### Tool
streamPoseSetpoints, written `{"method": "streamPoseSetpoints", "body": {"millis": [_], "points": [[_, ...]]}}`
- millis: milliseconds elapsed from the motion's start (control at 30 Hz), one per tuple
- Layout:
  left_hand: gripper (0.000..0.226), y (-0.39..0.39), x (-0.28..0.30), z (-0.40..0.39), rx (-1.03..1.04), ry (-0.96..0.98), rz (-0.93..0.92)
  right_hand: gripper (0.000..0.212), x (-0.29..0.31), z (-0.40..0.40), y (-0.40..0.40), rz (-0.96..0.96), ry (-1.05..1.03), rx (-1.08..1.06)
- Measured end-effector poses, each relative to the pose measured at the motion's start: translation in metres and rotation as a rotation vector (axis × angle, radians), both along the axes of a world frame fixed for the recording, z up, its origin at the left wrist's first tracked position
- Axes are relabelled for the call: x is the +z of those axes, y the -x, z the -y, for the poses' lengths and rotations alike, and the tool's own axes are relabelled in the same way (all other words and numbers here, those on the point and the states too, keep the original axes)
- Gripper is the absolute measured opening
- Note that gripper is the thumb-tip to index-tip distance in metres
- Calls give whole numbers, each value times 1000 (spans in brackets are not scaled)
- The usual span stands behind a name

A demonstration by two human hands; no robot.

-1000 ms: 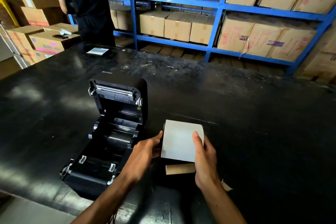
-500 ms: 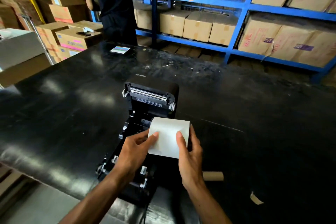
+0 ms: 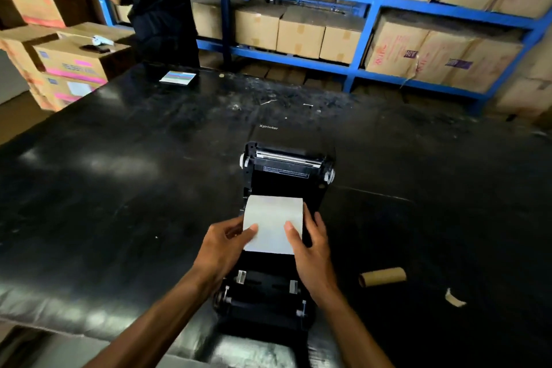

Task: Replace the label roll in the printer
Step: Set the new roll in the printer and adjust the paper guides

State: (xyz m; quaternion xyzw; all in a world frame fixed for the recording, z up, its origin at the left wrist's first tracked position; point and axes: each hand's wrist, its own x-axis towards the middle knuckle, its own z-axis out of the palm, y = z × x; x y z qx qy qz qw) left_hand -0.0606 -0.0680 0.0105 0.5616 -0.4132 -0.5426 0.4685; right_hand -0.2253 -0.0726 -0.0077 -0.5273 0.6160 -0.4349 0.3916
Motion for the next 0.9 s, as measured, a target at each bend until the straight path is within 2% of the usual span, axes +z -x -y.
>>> {"method": "streamPoseSetpoints", "body": {"millis": [100, 400, 567, 800, 900], "points": [[20, -7, -7, 3, -56, 9, 69, 58, -8, -6, 0, -131, -94, -2], [24, -6, -25, 3, -124, 43, 196, 61, -11, -13, 2, -183, -184, 20], [25, -10, -28, 7, -142, 123, 379, 60, -15, -18, -1, -247, -192, 6], [29, -23, -30, 10, -190, 249, 515, 57, -16, -20, 1, -180, -189, -51], [28, -29, -35, 12, -222, 262, 557, 41, -19, -21, 2, -112, -121, -197]]}}
